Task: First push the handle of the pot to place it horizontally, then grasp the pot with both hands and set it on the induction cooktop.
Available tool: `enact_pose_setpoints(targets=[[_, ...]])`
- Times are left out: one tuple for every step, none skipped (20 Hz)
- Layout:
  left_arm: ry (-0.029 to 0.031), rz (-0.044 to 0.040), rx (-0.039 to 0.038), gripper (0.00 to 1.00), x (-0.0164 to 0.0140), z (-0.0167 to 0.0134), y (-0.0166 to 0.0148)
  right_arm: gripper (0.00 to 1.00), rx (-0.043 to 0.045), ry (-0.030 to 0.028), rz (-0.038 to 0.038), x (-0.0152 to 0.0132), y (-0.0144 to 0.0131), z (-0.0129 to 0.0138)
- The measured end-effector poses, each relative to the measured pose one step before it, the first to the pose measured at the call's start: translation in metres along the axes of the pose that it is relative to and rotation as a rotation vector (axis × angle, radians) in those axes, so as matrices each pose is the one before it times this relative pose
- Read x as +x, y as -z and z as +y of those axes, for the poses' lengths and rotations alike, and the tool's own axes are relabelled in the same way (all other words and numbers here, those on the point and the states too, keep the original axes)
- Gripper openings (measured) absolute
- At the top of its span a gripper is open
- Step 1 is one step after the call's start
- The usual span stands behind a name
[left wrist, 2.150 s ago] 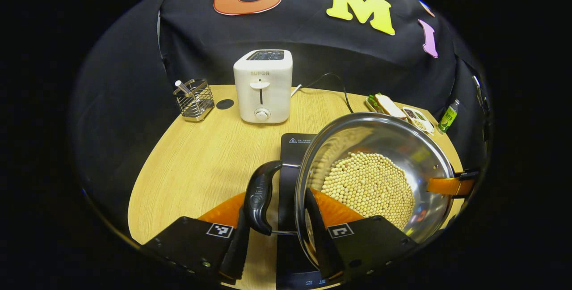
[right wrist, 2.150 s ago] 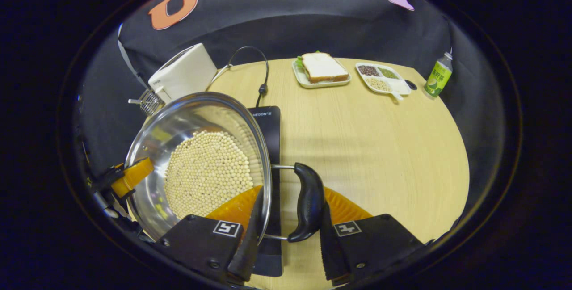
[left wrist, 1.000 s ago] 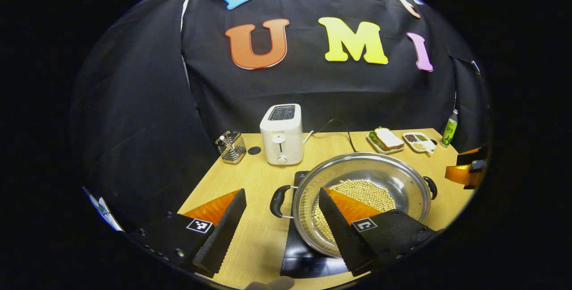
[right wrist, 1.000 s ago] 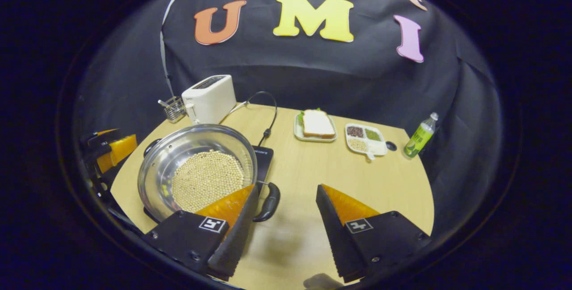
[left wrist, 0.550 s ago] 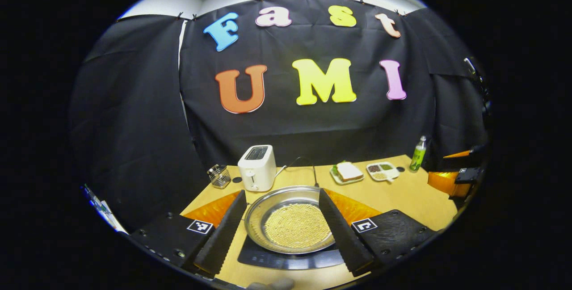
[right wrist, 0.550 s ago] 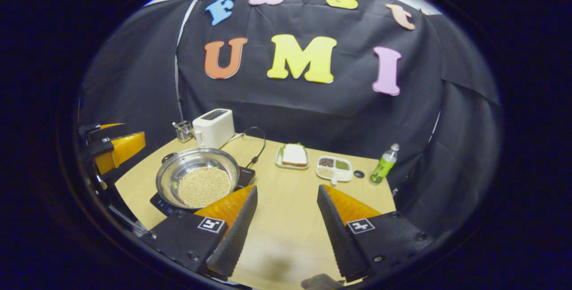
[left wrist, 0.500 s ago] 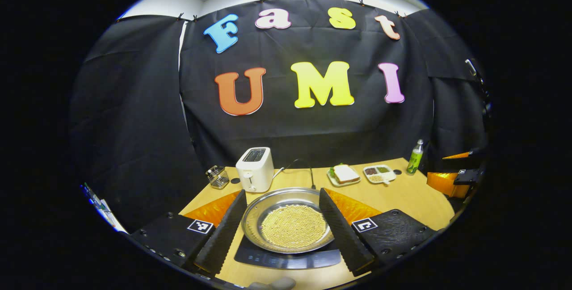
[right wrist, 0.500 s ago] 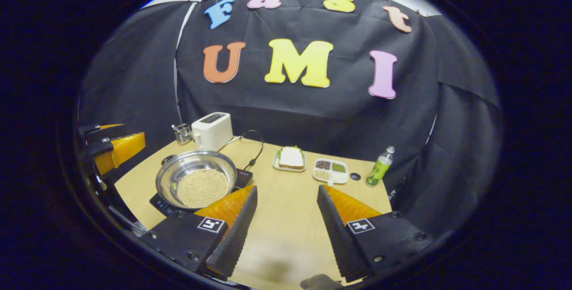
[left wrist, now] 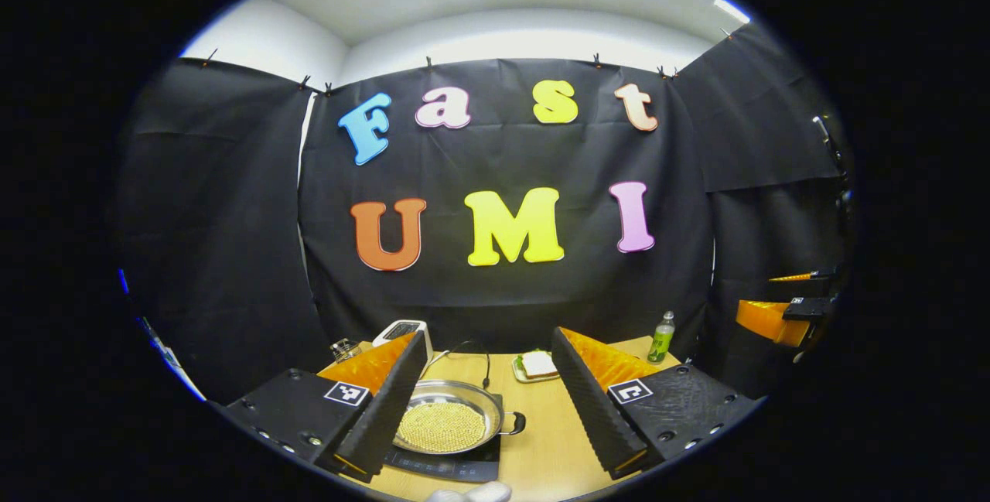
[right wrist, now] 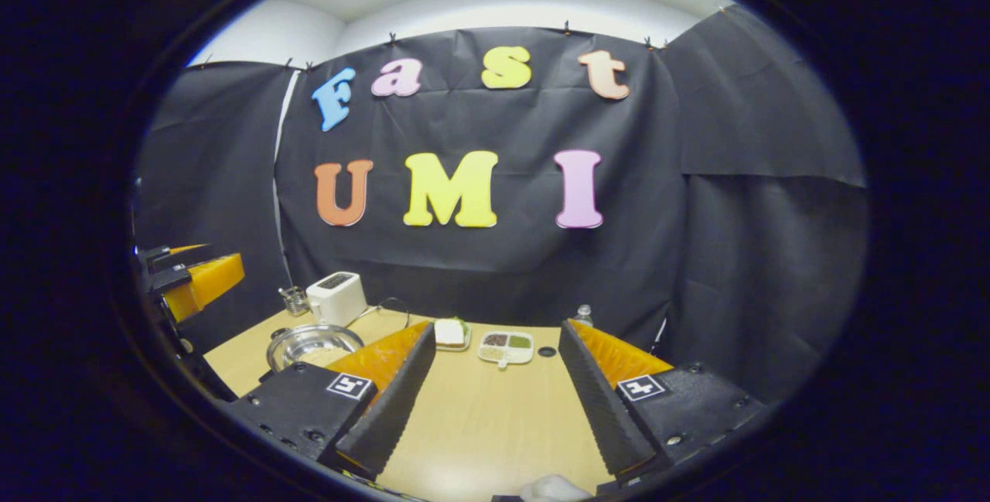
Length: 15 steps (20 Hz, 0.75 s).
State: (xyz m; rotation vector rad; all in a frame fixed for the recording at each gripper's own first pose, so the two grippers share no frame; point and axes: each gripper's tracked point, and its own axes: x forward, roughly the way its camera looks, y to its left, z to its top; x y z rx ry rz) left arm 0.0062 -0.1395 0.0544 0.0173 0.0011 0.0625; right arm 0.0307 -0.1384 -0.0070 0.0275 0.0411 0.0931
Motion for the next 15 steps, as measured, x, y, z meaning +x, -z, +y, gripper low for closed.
enact_pose_setpoints(targets=[[0.00251,-0.01286,0.00773,0.96,-0.00322,-0.00673,-0.00429,1.0,0.00449,0.0048,-0.00741,-0.00402,-0.0034,-0.00777],[0.00056,-0.00742,0.00534,0.96,-0.00217,-0.00566,-0.0034,1.0,0.00234,0.00151,-0.01353,-0.00435,-0.00501,-0.00614],[0.00317,-0.00068,-0.00107,0.96,-0.0023,-0.00658,-0.00072,1.0,0.00213,0.00193,-0.00799,-0.00322,-0.00253,-0.00634],[0.00823,0.0032,-0.00174,0.96,-0.00304,-0.00725,0.00033,1.0,0.0015,0.00065,-0.00955,-0.00288,-0.00178,-0.00506],[0.00171,-0.00288,-0.00106,0.96,-0.00254,-0.00329,-0.00214,1.0,0.00324,0.00319,-0.00778,-0.00421,-0.00331,-0.00556],[-0.0014,-0.00286,-0.00021,0.96,-0.00151,-0.00235,-0.00307,1.0,0.00235,0.00358,-0.00902,-0.00234,-0.00331,-0.00605],[0.00075,-0.00529,0.00221,0.96,-0.00081,-0.00219,-0.00363,1.0,0.00009,0.01103,-0.00948,-0.00264,-0.00396,-0.00645],[0.0009,-0.00307,-0.0006,0.96,-0.00073,-0.00226,-0.00139,1.0,0.00006,0.01126,-0.00257,-0.00086,-0.00172,-0.00657],[-0.00267,0.00134,-0.00214,0.96,-0.00184,-0.00155,-0.00093,1.0,0.00291,0.00102,-0.00582,-0.0023,-0.0023,-0.00366],[0.00023,0.0019,-0.00258,0.96,-0.00063,-0.00088,0.00041,1.0,0.00366,-0.00395,-0.00555,-0.00132,-0.00192,-0.00044],[0.00094,-0.00314,-0.00018,0.96,-0.00041,-0.00158,-0.00067,1.0,-0.00344,0.00342,-0.00187,-0.00086,-0.00122,-0.00195],[0.0,0.00125,0.00488,0.96,-0.0026,-0.00082,-0.00169,1.0,-0.00343,0.00129,-0.00313,-0.00031,0.00192,-0.00366],[-0.00117,-0.0009,0.00531,0.96,-0.00064,-0.00107,-0.00099,1.0,-0.00028,0.0009,-0.00188,-0.00081,-0.00033,-0.00076],[-0.00282,0.00089,0.00379,0.96,-0.00159,0.00051,0.0011,1.0,-0.00085,-0.00261,0.0021,-0.00046,0.00218,-0.0003],[-0.00438,0.00249,0.00363,0.96,0.00058,0.00031,0.00041,1.0,0.00247,-0.00237,0.00116,-0.00008,0.00018,-0.00005]])
